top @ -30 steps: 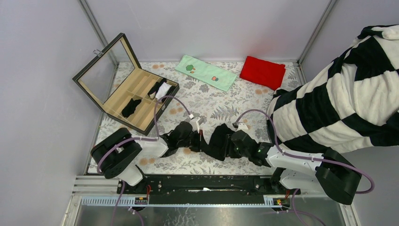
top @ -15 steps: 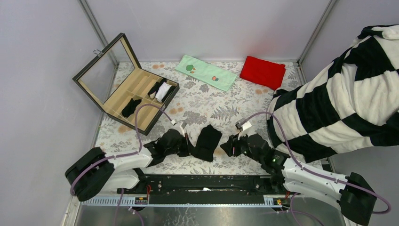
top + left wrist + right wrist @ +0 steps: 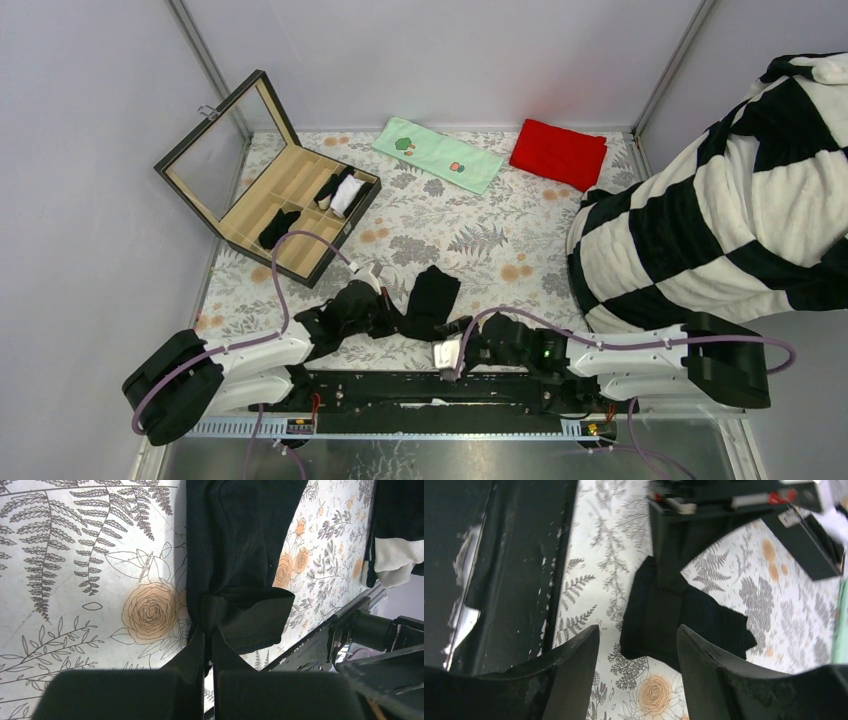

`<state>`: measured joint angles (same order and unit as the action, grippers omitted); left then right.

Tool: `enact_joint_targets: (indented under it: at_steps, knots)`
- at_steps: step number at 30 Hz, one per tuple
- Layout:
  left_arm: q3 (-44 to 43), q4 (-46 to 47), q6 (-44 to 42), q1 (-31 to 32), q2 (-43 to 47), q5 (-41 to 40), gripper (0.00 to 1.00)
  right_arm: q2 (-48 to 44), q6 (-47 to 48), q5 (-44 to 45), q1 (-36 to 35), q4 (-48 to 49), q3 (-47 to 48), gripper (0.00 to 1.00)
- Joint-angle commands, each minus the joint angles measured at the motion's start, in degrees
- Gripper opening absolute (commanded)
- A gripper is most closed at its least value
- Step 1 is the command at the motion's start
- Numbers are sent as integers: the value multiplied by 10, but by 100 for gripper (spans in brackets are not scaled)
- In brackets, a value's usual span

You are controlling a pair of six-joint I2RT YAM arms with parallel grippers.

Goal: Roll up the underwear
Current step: Roll the underwear to the center of the board.

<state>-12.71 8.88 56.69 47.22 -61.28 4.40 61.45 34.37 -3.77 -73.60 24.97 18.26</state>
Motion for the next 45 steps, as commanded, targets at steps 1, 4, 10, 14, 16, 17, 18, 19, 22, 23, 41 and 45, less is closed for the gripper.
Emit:
enact_joint_targets:
  at_steps: [1,4,10,14,16,17,18,19,22,23,41,45]
  knots:
    - [11,-69,-1,2,-8,-19,0,49,171,31,-35,44,7,65]
    - [10,-65,0,2,-13,-16,0,84,227,41,-36,53,4,66]
    - [9,-57,-1,2,-28,-8,0,144,288,68,-36,70,6,68]
    - [5,-60,-6,2,-32,-5,0,173,321,95,-36,81,-2,69]
    - [4,-60,-6,2,-31,-6,0,188,329,106,-36,88,-6,68]
    - [4,-60,-6,2,-31,-6,0,196,334,113,-36,93,-7,68]
    - [4,-60,-6,2,-32,-6,0,205,337,120,-36,106,-10,68]
    - [4,-59,-5,2,-33,-5,0,214,341,129,-36,117,-14,68]
    - [3,-59,-6,2,-34,-5,0,238,346,141,-35,133,-20,66]
    - [3,-60,-7,2,-33,-5,0,242,343,142,-35,133,-21,65]
    - [-72,-202,3,-6,119,-105,55,192,74,59,-33,173,-19,0]
    - [-86,-209,-11,-9,113,-107,56,169,-4,39,-33,192,-22,0]
